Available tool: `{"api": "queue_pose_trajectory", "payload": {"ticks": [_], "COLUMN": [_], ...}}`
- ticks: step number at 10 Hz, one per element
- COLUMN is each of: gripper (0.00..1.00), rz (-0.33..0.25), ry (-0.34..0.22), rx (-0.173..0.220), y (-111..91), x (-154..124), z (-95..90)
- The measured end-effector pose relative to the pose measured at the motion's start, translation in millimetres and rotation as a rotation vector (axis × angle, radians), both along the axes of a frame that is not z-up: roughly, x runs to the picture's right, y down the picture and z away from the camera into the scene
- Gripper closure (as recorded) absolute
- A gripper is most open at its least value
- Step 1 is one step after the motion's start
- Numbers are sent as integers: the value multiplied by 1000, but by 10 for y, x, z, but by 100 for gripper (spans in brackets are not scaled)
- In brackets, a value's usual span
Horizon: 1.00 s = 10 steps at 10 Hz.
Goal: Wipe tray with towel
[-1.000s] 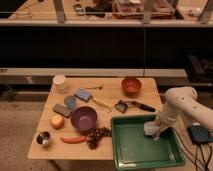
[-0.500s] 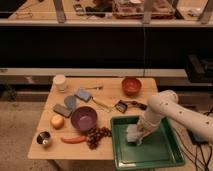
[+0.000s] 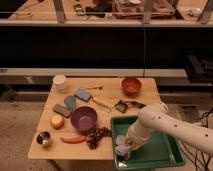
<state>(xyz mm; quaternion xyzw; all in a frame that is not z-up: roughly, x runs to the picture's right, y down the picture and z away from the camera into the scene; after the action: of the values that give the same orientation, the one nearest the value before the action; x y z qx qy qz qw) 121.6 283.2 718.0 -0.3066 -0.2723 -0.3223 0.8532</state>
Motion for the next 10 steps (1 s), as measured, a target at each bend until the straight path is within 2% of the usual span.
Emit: {"api": "queue_pose_trajectory", "payload": {"ticks": [2, 3, 5, 6, 7, 8, 10], "gripper": [100, 100, 100, 100, 100, 100, 100], "rz": [4, 10, 22, 39, 50, 64, 82], "ry": [13, 28, 63, 97, 122, 153, 188], "rx": [-5, -5, -9, -9, -7, -6, -1], "y": [82, 122, 176, 193, 193, 162, 30], "x": [120, 284, 651, 979, 1187, 1452, 1795], "z": [-36, -41, -47, -44, -36, 3, 124]}}
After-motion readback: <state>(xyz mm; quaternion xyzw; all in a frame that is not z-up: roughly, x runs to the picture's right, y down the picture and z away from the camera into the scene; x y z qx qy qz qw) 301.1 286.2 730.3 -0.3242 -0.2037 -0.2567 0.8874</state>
